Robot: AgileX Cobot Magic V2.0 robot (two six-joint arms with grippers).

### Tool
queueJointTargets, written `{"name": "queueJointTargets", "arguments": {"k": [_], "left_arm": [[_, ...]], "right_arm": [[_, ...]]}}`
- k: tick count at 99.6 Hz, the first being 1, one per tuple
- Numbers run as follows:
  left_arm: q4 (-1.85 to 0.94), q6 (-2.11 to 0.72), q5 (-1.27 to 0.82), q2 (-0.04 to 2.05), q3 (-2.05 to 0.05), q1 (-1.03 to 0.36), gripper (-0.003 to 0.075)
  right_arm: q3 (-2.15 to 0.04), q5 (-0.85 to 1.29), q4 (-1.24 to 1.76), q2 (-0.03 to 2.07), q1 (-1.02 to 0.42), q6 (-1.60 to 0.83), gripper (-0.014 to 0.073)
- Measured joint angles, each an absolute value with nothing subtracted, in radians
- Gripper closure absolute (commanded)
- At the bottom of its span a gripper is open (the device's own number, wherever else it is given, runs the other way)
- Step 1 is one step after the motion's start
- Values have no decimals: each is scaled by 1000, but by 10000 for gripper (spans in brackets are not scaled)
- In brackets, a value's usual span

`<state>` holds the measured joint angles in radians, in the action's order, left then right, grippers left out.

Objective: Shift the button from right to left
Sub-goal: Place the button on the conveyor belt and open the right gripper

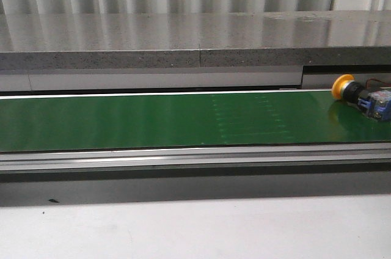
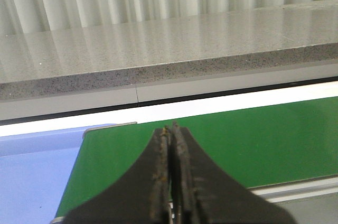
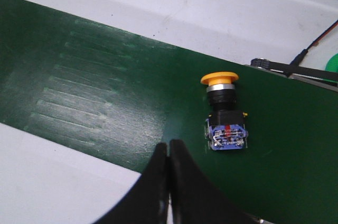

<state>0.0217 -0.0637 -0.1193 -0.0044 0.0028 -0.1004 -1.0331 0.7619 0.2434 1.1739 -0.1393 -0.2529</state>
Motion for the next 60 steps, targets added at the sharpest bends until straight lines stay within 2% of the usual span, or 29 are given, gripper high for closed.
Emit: {"name": "queueJointTargets", "arguments": {"k": [41,60], "left_arm": [[22,-64,-119,-4,3,-100,741],[22,-64,-119,-4,3,-100,741]], "right_arm": [[-686,492,245,839,-166,-253,662],[-532,432,245,648,-166,-253,662]]}}
